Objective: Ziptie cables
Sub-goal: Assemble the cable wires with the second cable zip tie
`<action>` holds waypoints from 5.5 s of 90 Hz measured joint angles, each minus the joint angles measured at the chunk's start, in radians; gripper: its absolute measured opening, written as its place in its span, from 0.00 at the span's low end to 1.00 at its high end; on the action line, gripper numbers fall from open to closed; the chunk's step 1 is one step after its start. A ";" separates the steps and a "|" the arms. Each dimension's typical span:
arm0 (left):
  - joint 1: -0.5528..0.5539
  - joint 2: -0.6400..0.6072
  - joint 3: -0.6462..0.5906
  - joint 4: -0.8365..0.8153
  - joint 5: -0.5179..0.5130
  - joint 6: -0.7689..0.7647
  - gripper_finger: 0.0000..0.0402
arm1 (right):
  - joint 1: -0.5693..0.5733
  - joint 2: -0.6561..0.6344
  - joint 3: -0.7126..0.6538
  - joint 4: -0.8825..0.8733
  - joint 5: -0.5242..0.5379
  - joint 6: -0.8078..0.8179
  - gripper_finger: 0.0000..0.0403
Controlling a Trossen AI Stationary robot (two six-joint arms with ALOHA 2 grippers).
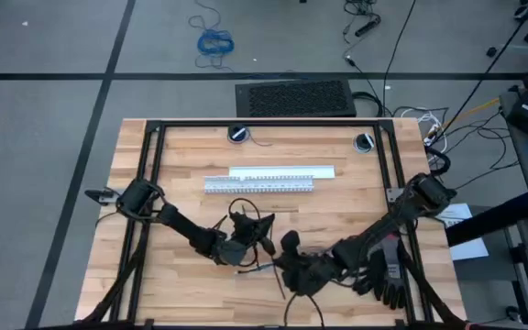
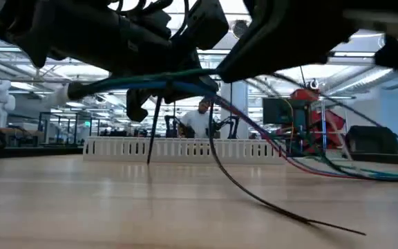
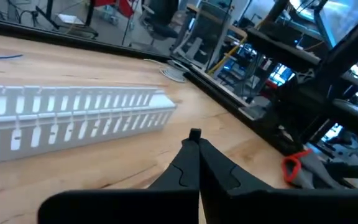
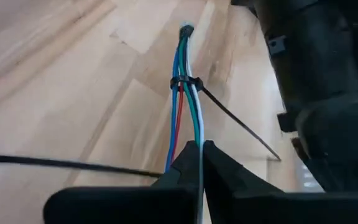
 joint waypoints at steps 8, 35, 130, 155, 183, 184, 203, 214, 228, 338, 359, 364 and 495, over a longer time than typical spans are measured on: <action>0.001 0.000 0.000 -0.007 0.000 0.000 0.00 | -0.019 0.000 -0.037 0.090 -0.049 -0.048 0.00; 0.001 0.000 0.000 -0.016 -0.004 0.000 0.00 | -0.067 0.000 -0.067 0.145 -0.159 -0.108 0.05; -0.015 -0.002 0.000 -0.085 0.080 0.032 0.00 | 0.120 0.161 -0.062 0.056 -0.216 0.102 0.26; -0.071 -0.002 0.028 -0.142 0.082 -0.056 0.00 | 0.180 0.113 -0.068 0.020 -0.180 0.137 0.30; -0.123 0.054 0.137 -0.145 0.047 -0.081 0.00 | 0.221 0.052 -0.069 0.026 -0.307 0.207 0.28; -0.124 0.057 0.141 -0.145 0.047 -0.082 0.00 | 0.221 0.052 -0.069 0.027 -0.309 0.213 0.28; -0.153 0.103 0.208 -0.141 0.001 -0.082 0.00 | 0.227 0.052 -0.068 0.047 -0.348 0.309 0.28; -0.166 0.144 0.261 -0.144 -0.093 -0.082 0.00 | 0.247 0.052 -0.068 0.089 -0.341 0.357 0.28; -0.143 0.157 0.304 -0.128 -0.197 -0.056 0.00 | 0.280 0.052 -0.068 0.105 -0.247 0.417 0.28; -0.272 0.159 0.350 -0.589 -0.183 -0.423 0.00 | 0.419 0.224 -0.067 0.389 -0.005 0.589 0.28; -0.275 0.159 0.350 -0.604 -0.117 -0.415 0.00 | 0.421 0.273 -0.067 0.413 0.070 0.464 0.28; -0.275 0.159 0.350 -0.613 -0.105 -0.401 0.00 | 0.421 0.283 -0.067 0.419 0.054 0.464 0.28; -0.242 0.159 0.349 -0.616 -0.037 -0.315 0.00 | 0.320 0.452 0.207 0.402 -0.062 0.084 0.28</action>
